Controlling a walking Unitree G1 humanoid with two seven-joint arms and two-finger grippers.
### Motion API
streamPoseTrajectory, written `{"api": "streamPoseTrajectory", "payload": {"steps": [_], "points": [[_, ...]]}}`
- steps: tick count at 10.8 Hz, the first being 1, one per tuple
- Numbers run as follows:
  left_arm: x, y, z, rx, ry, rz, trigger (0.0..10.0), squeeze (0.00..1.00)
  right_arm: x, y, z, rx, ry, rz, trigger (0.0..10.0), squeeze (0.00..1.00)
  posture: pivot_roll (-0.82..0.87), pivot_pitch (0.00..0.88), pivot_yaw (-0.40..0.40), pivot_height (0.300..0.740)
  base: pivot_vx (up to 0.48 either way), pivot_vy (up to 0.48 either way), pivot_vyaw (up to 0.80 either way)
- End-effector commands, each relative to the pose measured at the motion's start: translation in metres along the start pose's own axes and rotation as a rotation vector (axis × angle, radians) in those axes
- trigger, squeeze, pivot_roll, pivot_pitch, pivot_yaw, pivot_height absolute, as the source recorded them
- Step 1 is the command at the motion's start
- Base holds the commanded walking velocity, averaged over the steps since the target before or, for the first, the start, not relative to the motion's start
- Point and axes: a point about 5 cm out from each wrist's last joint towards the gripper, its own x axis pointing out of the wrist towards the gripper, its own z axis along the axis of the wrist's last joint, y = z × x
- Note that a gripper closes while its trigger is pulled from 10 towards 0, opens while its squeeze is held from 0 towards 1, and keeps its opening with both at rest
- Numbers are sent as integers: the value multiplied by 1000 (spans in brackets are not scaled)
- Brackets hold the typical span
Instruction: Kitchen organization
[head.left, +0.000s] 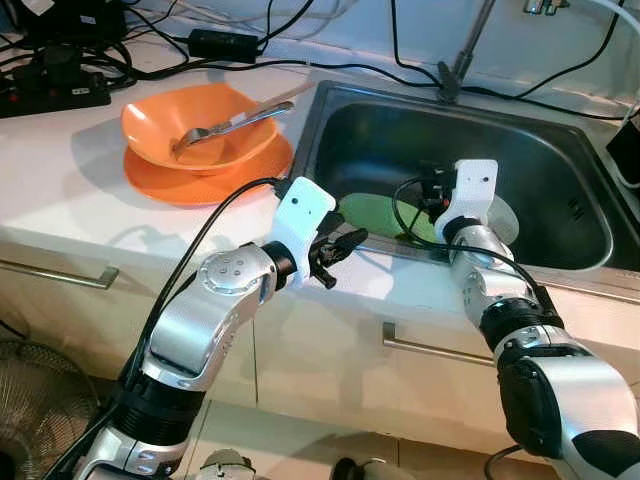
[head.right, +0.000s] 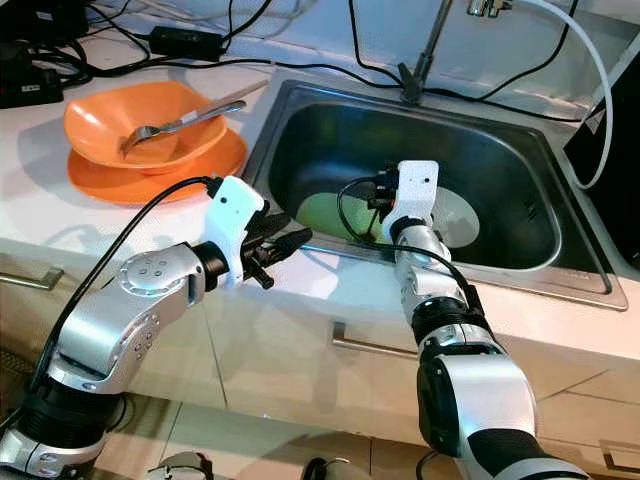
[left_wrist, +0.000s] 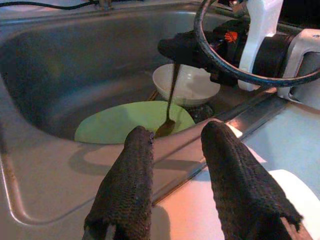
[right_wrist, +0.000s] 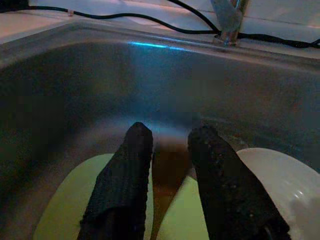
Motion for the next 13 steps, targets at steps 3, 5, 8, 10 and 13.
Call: {"api": "streamPoseTrajectory", "payload": {"steps": [3,5,8,10,13], "points": [[1,-3,2,12,-6,-5,10000,0,0,-9,3,0,-6,-29,10000,0,32,86,-113,740,0,0,0],[2,-1,4,18,-18,11,10000,0,3,-12,17,15,-73,-47,10000,0,26,85,-111,740,0,0,0],[3,12,18,74,-119,138,10000,0,2,-6,53,52,-277,-29,10000,0,15,89,-108,740,0,0,0],[2,18,29,103,-204,216,10000,0,-9,2,63,64,-362,-11,10000,0,4,86,-106,740,0,0,0],[0,42,38,122,-292,363,10000,0,-34,9,47,52,-378,-10,10000,0,16,67,-96,740,0,0,0]]}}
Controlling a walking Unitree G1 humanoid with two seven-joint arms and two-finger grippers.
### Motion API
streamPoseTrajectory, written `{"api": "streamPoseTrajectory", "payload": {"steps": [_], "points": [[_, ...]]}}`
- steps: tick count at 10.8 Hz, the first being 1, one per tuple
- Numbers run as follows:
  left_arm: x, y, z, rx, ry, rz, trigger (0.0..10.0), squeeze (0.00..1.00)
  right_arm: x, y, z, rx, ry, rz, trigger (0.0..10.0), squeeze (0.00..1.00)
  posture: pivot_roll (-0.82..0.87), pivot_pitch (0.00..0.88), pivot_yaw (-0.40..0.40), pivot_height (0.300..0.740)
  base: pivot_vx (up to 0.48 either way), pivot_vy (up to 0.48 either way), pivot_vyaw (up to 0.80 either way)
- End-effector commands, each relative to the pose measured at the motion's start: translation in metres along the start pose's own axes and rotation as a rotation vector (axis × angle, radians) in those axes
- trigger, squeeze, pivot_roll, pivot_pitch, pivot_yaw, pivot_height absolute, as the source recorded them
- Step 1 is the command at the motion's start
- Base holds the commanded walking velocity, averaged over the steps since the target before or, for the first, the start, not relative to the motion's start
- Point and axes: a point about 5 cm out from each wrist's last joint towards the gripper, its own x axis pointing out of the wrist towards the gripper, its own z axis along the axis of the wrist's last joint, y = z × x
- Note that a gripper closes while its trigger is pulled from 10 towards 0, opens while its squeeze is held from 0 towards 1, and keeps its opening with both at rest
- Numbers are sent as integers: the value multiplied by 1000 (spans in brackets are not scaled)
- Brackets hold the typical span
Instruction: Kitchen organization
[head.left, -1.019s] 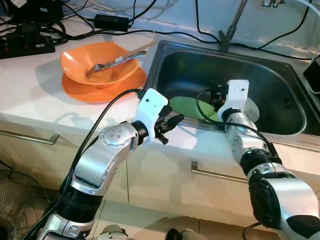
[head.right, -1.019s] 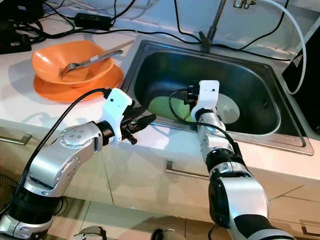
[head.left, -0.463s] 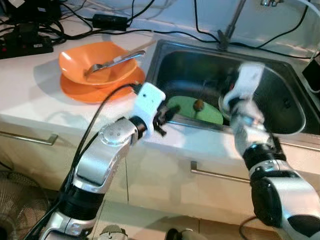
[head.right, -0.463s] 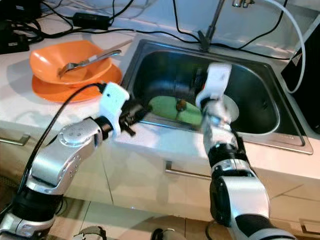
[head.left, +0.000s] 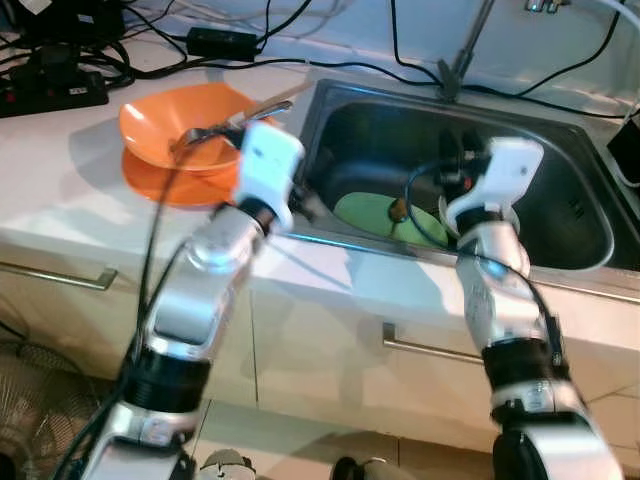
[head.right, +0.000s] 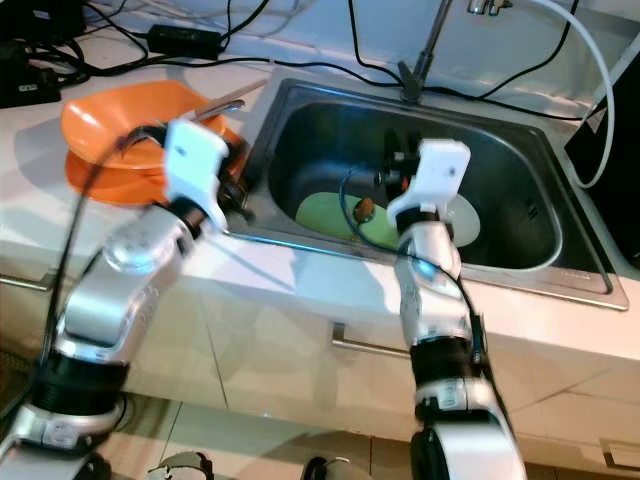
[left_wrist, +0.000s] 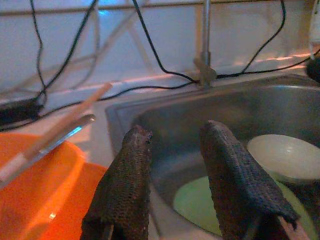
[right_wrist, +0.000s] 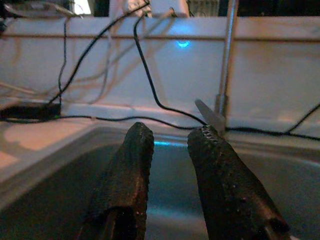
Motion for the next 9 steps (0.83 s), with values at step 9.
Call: {"api": "streamPoseTrajectory", "payload": {"steps": [9], "points": [[21,17,4,165,-70,228,10000,0,-3,-7,9,-13,64,25,10000,0,57,65,-329,740,0,0,0]]}}
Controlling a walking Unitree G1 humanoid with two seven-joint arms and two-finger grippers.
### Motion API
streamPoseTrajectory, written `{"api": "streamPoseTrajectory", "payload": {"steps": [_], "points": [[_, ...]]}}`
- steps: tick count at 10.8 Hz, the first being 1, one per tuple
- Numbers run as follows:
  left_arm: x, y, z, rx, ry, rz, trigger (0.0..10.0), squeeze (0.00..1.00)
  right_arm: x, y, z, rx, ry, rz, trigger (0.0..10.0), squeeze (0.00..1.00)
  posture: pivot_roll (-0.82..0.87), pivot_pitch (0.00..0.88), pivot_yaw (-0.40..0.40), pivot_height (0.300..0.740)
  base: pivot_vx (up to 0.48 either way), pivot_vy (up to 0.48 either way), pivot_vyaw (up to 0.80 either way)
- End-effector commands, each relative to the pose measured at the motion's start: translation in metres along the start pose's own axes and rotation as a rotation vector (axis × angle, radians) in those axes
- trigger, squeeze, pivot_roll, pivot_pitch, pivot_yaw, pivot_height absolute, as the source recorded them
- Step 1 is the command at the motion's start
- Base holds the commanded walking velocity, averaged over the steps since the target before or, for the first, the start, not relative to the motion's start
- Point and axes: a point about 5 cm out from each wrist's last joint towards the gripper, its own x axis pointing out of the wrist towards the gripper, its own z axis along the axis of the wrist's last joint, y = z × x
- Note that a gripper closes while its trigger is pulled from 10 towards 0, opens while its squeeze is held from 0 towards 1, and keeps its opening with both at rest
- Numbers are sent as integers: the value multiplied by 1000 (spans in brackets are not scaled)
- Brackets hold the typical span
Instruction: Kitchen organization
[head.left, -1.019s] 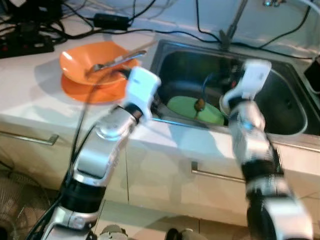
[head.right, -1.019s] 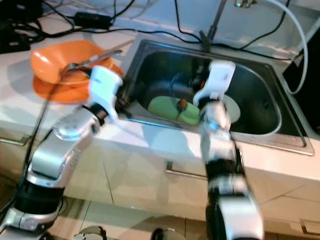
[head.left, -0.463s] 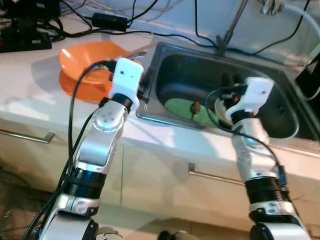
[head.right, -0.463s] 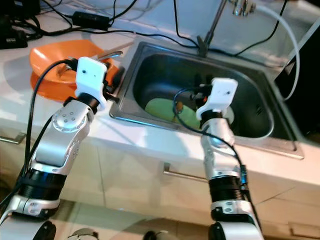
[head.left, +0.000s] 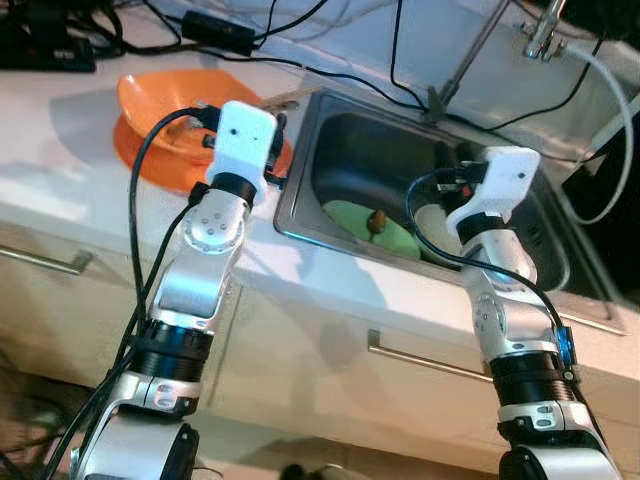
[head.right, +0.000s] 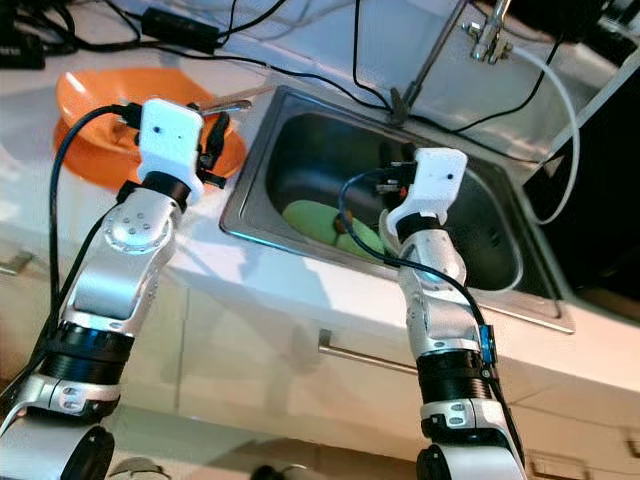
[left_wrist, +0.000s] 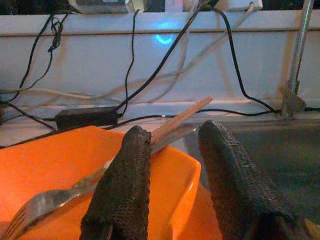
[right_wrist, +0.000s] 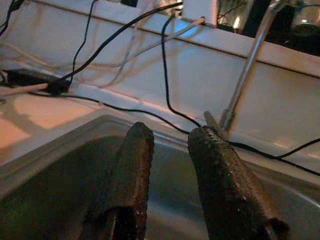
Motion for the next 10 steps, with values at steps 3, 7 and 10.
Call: {"api": "streamPoseTrajectory", "payload": {"steps": [3,7,10], "points": [[3,-15,11,16,-43,-31,10000,0,6,-2,6,8,10,12,10000,0,77,87,-368,740,0,0,0],[3,-29,15,0,-54,-94,10000,0,-1,-11,2,-5,22,-38,10000,0,46,85,-291,740,0,0,0],[6,-28,29,21,-111,-129,10000,0,-6,-11,0,2,12,-93,10000,0,8,69,-196,740,0,0,0]]}}
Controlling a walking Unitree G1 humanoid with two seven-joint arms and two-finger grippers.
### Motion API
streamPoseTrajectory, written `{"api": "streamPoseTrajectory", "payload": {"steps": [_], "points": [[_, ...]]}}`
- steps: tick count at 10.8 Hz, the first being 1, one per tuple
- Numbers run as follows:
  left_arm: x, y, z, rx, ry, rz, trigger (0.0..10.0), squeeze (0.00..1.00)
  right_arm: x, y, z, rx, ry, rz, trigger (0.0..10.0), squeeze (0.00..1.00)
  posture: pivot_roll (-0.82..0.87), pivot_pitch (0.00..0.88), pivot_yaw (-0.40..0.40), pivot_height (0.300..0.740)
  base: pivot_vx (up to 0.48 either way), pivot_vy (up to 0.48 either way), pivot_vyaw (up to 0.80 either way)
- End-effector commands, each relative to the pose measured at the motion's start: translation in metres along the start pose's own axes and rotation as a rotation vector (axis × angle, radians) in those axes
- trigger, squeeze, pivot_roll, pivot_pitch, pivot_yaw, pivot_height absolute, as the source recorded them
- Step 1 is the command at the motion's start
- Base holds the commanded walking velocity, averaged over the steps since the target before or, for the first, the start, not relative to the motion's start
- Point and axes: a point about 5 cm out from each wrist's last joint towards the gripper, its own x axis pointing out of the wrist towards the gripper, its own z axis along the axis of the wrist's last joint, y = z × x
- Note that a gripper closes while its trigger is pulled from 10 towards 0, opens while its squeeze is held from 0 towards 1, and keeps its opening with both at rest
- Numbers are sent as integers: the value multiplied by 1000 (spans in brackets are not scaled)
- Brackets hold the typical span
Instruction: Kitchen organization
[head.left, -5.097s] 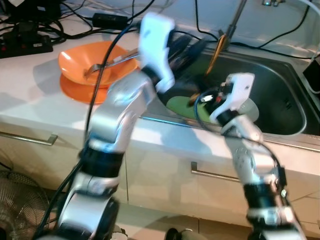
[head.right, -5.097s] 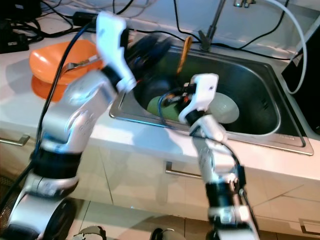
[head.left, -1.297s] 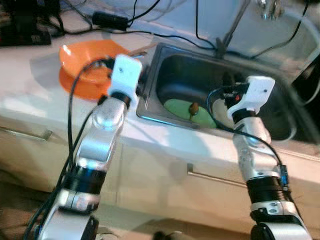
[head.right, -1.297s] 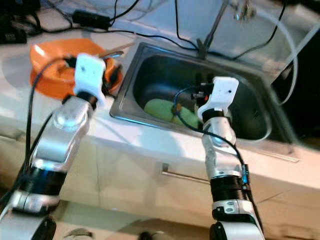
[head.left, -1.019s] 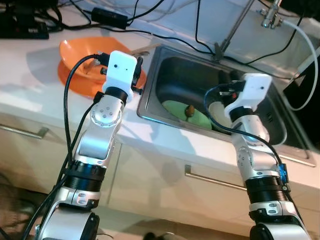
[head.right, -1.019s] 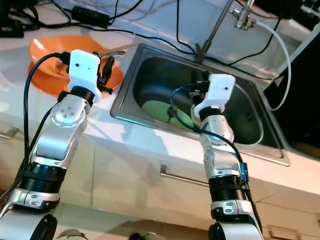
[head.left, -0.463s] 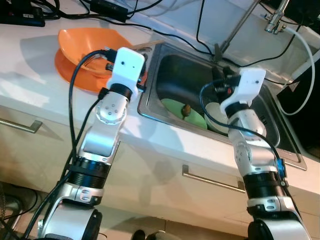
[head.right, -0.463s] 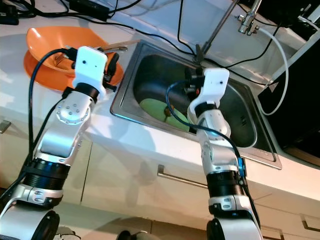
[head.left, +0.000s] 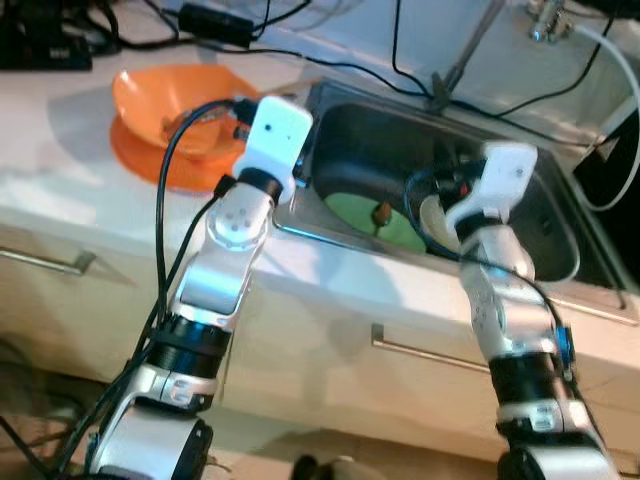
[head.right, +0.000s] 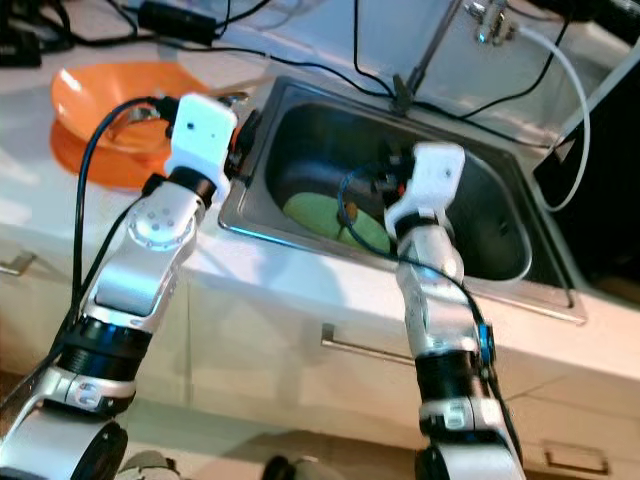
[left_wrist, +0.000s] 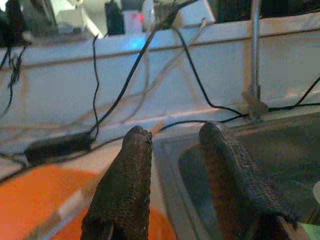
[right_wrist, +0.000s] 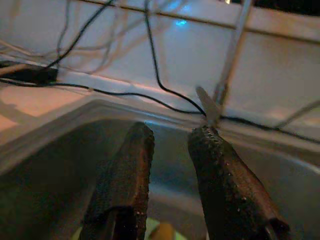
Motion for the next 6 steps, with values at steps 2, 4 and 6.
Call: {"api": "streamPoseTrajectory", "payload": {"steps": [2,4,6], "points": [[2,4,9,19,-39,-11,10000,0,-4,-8,5,-4,-32,-58,10000,0,-6,61,-152,740,0,0,0],[0,16,0,41,1,38,10000,0,-4,-9,6,-5,-39,-63,10000,0,-12,62,-144,740,0,0,0],[-7,24,-11,77,52,30,10000,0,-5,-11,5,0,-41,-86,10000,0,0,52,-122,740,0,0,0]]}}
